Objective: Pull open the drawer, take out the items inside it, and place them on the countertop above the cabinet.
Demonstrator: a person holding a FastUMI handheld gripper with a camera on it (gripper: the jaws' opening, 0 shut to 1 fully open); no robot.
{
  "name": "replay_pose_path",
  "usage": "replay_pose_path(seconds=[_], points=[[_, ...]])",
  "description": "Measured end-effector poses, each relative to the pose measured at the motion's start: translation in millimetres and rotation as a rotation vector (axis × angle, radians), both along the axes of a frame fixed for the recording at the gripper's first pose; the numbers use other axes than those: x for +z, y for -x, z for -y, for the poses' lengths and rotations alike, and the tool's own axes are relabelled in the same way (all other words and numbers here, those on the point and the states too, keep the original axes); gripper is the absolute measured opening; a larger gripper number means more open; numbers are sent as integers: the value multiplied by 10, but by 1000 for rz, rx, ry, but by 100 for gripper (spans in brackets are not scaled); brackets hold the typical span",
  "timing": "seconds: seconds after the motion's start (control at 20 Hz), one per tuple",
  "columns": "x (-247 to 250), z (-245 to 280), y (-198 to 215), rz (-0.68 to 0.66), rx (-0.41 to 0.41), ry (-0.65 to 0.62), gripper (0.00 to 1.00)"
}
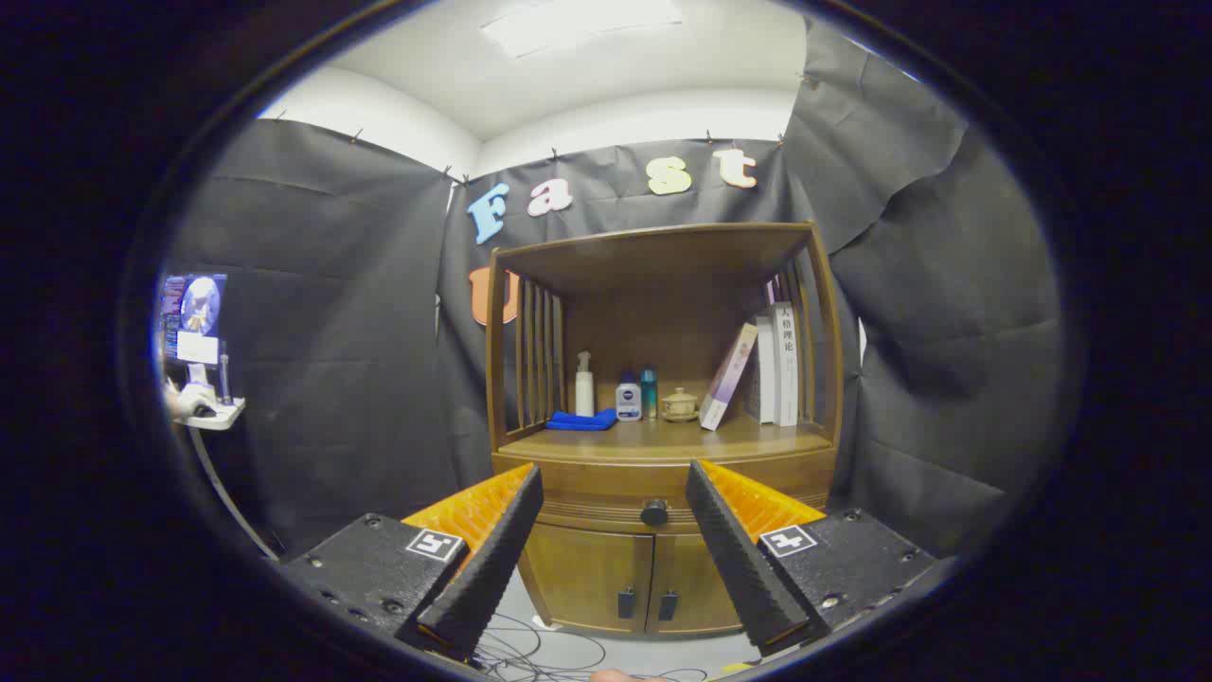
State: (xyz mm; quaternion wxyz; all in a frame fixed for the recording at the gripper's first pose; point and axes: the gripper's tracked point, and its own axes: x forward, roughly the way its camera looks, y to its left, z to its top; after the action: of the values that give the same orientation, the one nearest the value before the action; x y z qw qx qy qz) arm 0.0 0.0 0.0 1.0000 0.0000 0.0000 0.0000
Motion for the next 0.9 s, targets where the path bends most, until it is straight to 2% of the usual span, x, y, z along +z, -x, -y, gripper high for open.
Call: replay_pose_path(seconds=[0.9], points=[[-32, 109, -63, 3, -31, -16, 99]])
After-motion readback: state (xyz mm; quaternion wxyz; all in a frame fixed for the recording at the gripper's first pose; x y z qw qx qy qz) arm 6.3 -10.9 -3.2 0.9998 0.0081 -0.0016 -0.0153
